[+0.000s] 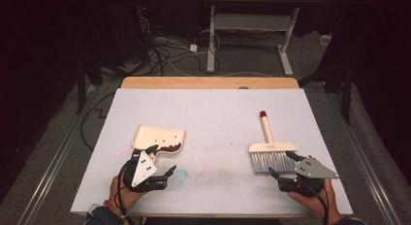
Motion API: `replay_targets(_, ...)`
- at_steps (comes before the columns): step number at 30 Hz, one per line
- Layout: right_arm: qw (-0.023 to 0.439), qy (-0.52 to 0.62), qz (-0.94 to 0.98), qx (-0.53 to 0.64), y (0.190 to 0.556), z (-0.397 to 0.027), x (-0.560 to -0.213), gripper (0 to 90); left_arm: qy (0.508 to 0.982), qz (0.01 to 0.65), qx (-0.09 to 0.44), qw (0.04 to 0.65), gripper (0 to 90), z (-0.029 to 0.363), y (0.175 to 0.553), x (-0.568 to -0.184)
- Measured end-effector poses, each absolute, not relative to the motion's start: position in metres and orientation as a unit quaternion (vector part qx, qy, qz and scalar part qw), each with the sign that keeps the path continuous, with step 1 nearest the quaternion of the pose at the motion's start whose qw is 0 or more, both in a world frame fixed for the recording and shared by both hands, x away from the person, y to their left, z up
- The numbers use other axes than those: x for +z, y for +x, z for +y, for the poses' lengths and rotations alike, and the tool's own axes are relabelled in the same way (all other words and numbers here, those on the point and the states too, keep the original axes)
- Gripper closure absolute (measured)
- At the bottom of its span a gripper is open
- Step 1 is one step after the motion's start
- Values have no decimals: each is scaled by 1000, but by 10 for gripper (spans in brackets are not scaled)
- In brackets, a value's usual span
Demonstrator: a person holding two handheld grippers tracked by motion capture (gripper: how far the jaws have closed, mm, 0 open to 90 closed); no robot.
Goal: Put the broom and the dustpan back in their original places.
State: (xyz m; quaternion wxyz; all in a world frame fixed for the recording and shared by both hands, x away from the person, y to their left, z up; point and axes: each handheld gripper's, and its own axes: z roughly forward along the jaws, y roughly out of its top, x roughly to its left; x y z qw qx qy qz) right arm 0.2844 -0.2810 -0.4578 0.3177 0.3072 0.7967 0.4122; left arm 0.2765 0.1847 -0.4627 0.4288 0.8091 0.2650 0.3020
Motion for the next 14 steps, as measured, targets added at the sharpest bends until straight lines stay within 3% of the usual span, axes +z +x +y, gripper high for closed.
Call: replay_targets(14,326,312,787,422,284,-283,-451,213,810,263,308,424,170,182,277,-461)
